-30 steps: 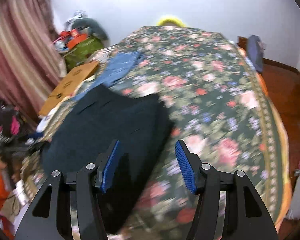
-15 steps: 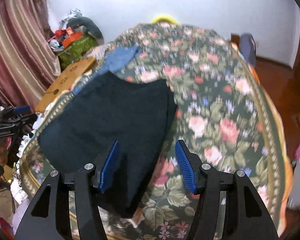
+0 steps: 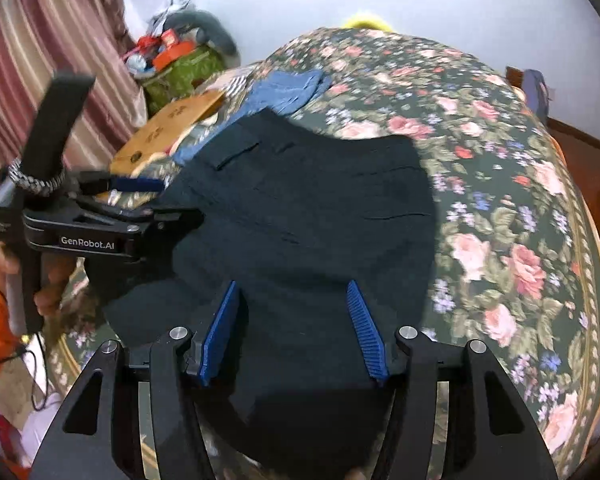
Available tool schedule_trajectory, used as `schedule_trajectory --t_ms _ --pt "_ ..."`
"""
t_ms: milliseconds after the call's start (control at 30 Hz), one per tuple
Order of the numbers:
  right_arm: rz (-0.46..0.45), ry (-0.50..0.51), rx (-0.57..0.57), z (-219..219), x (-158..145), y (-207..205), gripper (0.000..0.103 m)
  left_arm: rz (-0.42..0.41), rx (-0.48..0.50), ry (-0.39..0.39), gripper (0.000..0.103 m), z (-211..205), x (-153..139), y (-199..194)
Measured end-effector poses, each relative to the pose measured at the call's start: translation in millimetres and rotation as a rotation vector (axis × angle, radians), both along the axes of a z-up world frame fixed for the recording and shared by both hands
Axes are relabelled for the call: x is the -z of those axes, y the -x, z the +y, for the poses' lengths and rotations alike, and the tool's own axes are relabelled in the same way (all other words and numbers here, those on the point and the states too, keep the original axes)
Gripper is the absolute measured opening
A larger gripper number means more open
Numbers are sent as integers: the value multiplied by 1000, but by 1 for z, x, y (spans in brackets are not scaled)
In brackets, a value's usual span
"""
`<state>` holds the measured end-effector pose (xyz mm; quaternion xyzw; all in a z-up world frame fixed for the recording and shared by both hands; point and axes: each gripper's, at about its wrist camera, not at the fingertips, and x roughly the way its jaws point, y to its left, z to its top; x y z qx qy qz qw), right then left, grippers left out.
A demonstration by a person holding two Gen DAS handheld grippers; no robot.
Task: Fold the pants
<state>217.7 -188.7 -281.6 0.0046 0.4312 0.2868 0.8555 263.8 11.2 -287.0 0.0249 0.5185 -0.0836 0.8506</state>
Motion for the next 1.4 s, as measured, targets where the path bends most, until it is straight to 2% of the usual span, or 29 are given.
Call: schedule_trajectory --t_ms 167,267,433,533,600,733,867,933,1067,1167,1233,1400 --pt "-3 -14 78 -35 -13 -3 54 -51 5 48 85 12 -24 13" --pt "20 -28 90 -45 -13 -2 54 -51 19 67 85 16 -31 19" --pt "85 -31 78 -41 9 0 54 58 53 103 86 17 -9 22" --pt "129 -89 92 -43 23 -4 57 103 39 141 90 18 6 18" --pt "160 -123 93 -42 28 -10 62 104 31 163 91 17 7 14" --pt "175 -134 46 -31 32 -19 63 114 77 165 91 3 8 1" --pt "220 -180 22 -24 43 -34 69 141 108 161 91 -10 15 -17" --pt "236 -207 17 -23 47 -39 77 155 133 160 96 -17 19 -25" --pt "233 -208 -4 -16 47 -45 79 158 153 164 97 -23 24 -34" --pt "234 -226 3 -18 45 -47 72 140 151 178 89 -24 22 -36" --pt "230 -229 -10 -18 41 -48 58 119 166 162 78 -26 19 -33" --pt "175 -203 -27 -12 28 -45 40 52 184 113 57 -32 9 -25"
